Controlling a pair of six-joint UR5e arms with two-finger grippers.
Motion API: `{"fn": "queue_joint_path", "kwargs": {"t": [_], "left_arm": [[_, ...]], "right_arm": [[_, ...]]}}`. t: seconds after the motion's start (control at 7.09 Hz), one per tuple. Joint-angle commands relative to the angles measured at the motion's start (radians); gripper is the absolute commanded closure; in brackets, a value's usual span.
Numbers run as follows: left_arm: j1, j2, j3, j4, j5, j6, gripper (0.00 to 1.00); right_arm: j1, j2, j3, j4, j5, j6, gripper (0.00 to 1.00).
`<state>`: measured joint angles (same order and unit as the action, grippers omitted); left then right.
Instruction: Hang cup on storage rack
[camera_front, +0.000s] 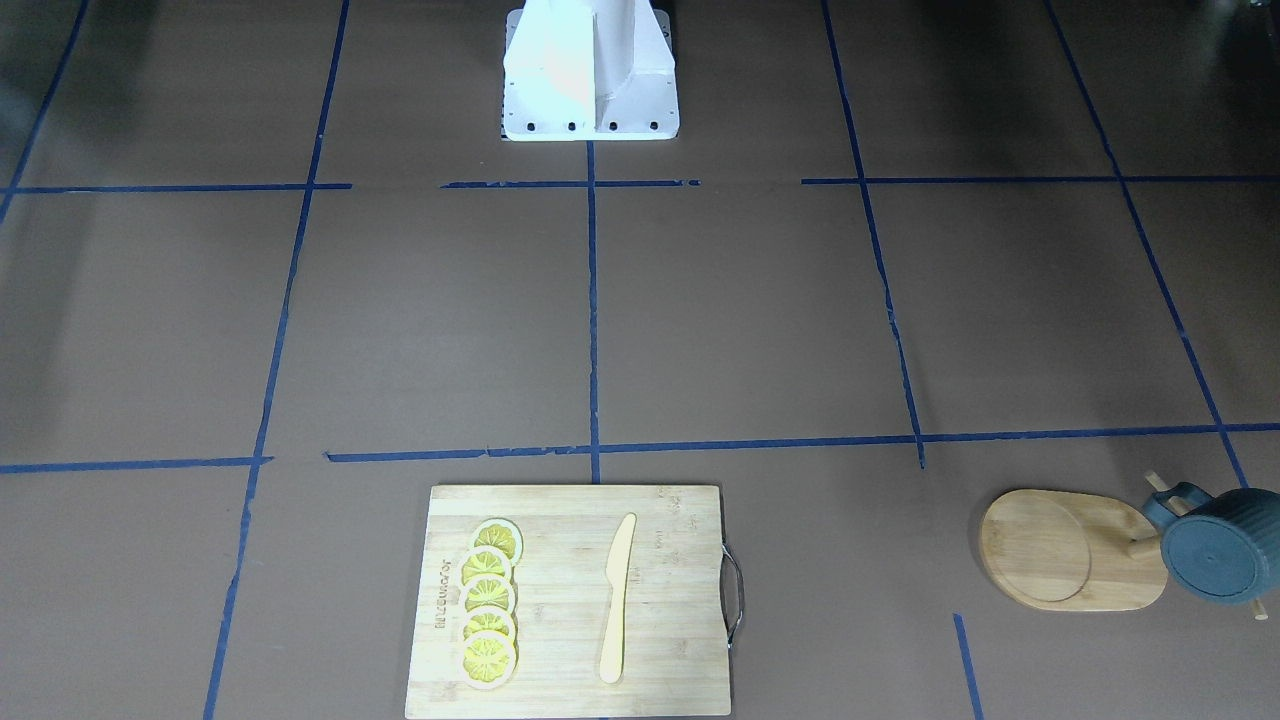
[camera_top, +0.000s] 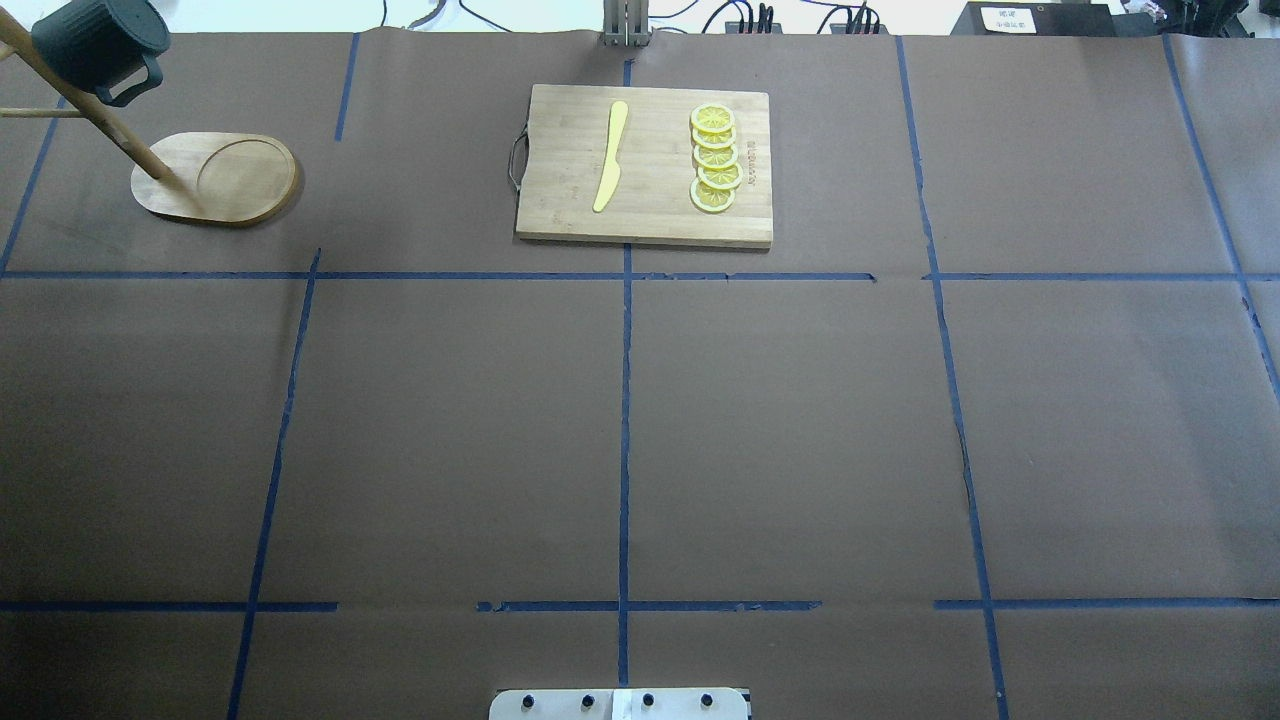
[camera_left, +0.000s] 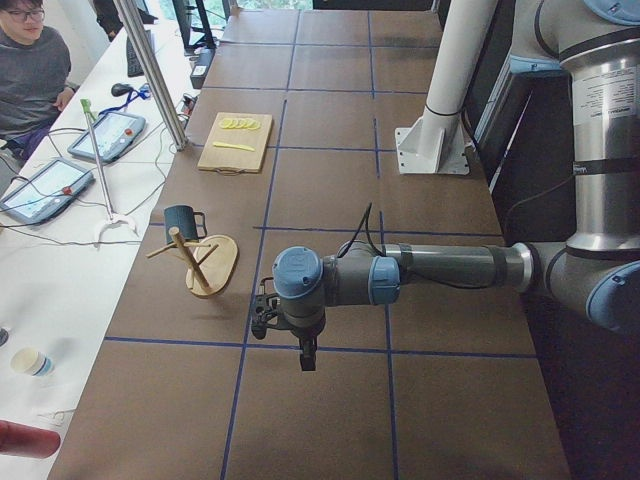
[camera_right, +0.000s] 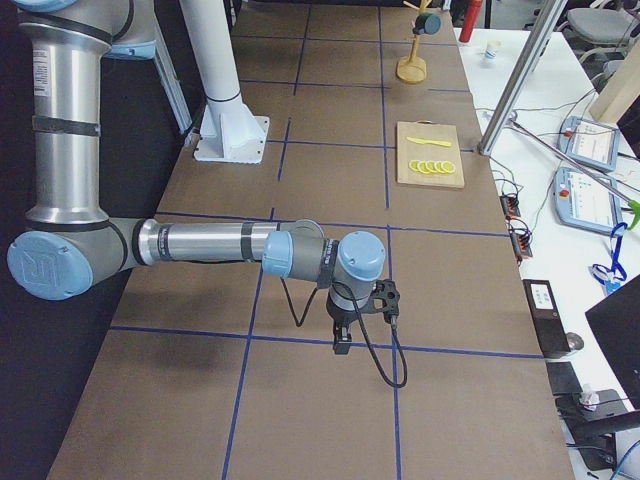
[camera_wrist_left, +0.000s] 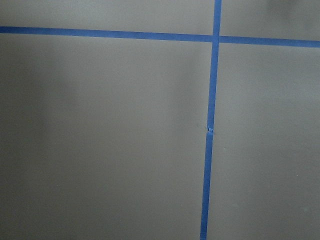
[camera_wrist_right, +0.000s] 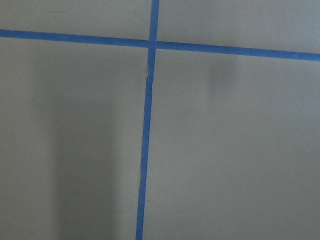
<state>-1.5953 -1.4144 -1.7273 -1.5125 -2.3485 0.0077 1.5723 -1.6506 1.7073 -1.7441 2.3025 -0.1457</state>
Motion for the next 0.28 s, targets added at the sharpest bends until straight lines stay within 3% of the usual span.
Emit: {"fn": "queue_joint_path", "kwargs": {"t": [0.0, 0.14], "left_arm": [[0.0, 0.0, 0.002, 0.0, 0.0, 0.0, 0.0], [0.0, 0.0, 0.003, 0.0, 0.0, 0.0, 0.0]], "right_arm": [[0.0, 0.0, 0.001, 0.0, 0.0, 0.0, 0.0], [0.0, 0.0, 0.002, 0.0, 0.0, 0.0, 0.0]]}}
